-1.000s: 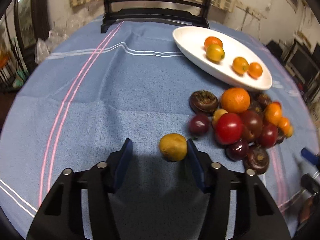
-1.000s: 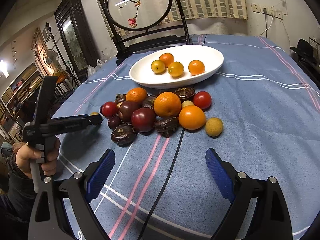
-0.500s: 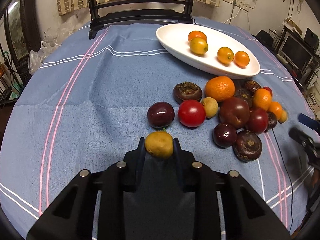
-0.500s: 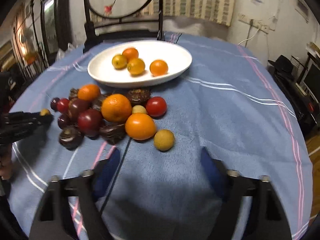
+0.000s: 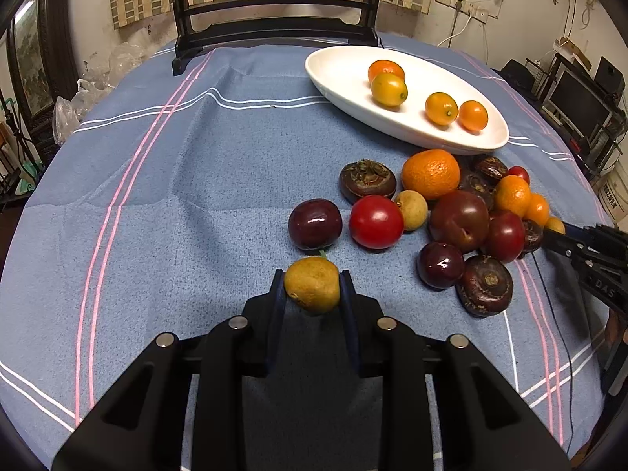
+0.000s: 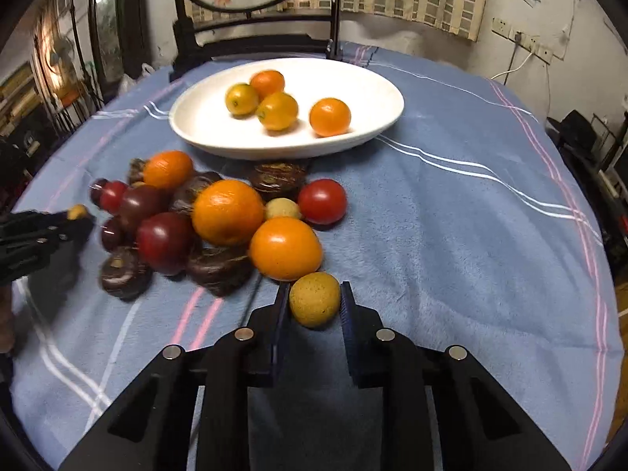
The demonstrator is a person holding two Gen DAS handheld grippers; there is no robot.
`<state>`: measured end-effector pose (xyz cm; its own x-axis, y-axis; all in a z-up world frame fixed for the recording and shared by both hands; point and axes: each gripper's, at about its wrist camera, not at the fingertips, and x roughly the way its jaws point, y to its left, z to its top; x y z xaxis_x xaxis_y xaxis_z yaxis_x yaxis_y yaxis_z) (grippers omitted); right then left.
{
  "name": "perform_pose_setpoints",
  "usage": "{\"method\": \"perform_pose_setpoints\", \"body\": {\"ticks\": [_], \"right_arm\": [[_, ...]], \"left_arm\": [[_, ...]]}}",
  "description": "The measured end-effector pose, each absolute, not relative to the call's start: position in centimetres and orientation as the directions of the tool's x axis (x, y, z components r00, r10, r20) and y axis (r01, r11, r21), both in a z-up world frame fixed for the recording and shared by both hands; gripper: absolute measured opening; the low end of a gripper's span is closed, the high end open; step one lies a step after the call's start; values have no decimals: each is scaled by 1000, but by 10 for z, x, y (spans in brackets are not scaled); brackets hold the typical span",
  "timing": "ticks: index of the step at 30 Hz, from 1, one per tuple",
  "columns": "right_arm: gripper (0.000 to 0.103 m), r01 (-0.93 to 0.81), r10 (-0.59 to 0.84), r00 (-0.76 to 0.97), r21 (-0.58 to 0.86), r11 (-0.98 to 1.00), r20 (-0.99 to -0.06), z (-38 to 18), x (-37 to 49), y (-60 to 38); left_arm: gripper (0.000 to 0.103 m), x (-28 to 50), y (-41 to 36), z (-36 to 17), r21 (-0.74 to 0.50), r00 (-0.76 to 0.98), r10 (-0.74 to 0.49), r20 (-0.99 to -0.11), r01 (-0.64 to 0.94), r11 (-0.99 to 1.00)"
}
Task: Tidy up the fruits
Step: 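Carry both small fruits over the white plate and open both tools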
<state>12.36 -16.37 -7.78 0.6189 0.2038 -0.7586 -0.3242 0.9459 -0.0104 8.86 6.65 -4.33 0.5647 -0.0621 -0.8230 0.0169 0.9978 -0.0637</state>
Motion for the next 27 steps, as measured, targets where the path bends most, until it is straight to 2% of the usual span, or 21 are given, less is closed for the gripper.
{"method": "perform_pose_setpoints", "body": {"ticks": [6,9,12,15,20,23,24,25,26,27], "right_arm": [[25,-351,303,698,59,934,-649,-36,100,-168],[25,-361,348,761,89,928,-548,-2,104,-159],[25,-368,363,785,95,925,-501,17,119,-143],[25,-351,356,784,111,930,-509,14,146,-128],[25,-287,334,712,178,941,-617,-26,193,-116],[28,-285,353,701,211,935,-619,-36,200,-120],[44,-283,365,704,231,931,-609,-38,201,-122],[56,-260,366,709,259,930,-603,-42,203,-126],[60,-238,364,702,280,930,-613,-45,203,-128],[61,-235,379,681,304,923,-626,-48,204,-129]], "left_arm": [[26,85,64,-2,-59,637,-78,-767,50,997],[26,103,53,28,-67,679,-89,-729,59,996],[26,129,37,50,-104,707,-135,-694,87,991],[26,159,21,55,-88,727,-127,-675,91,992],[26,202,7,27,-63,671,-93,-736,68,996],[26,214,1,7,-44,656,-80,-750,71,997],[27,213,2,2,-47,655,-83,-752,72,996],[29,214,4,-1,-53,653,-86,-753,70,996],[38,214,6,-2,-59,655,-89,-750,68,996],[41,211,10,-1,-71,664,-97,-741,66,995]]}}
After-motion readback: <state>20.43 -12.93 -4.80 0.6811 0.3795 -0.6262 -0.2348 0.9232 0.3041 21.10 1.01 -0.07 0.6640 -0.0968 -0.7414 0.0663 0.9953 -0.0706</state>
